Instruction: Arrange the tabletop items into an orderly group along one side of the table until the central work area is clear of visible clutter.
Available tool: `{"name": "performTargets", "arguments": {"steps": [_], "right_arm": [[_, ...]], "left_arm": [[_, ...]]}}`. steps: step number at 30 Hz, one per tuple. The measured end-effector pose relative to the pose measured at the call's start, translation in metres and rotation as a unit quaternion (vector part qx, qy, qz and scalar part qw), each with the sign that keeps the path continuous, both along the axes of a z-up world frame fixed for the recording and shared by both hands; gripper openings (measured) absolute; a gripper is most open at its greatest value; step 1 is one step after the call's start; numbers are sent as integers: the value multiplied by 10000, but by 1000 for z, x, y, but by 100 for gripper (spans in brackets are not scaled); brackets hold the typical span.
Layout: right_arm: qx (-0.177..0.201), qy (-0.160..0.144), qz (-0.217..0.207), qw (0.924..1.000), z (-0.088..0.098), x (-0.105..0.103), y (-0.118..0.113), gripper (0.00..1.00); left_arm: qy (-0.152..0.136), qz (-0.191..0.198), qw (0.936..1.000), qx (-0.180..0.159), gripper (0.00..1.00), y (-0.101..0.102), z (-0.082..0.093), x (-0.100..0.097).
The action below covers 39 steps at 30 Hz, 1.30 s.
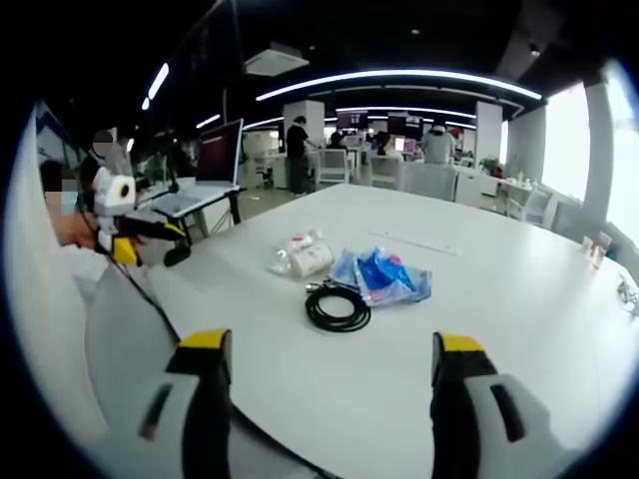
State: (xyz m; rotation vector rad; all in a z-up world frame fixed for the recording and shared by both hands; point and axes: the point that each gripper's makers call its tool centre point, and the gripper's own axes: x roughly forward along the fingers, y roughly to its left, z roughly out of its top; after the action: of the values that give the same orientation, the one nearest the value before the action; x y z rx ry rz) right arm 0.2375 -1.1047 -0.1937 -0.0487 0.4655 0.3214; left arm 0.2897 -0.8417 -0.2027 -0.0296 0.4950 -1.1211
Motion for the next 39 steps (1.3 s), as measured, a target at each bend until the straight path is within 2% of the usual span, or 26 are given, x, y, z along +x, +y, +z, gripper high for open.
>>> {"name": "performTargets", "arguments": {"steps": [12, 39], "right_arm": [[-34, -33, -59, 10000, 3, 6, -3, 78], [-47, -51, -255, 9996, 10, 44, -4, 70]], "left_arm": [[-63, -33, 10000, 2, 83, -4, 6, 7], [-342, -464, 9983, -38, 81, -44, 27, 51]]}}
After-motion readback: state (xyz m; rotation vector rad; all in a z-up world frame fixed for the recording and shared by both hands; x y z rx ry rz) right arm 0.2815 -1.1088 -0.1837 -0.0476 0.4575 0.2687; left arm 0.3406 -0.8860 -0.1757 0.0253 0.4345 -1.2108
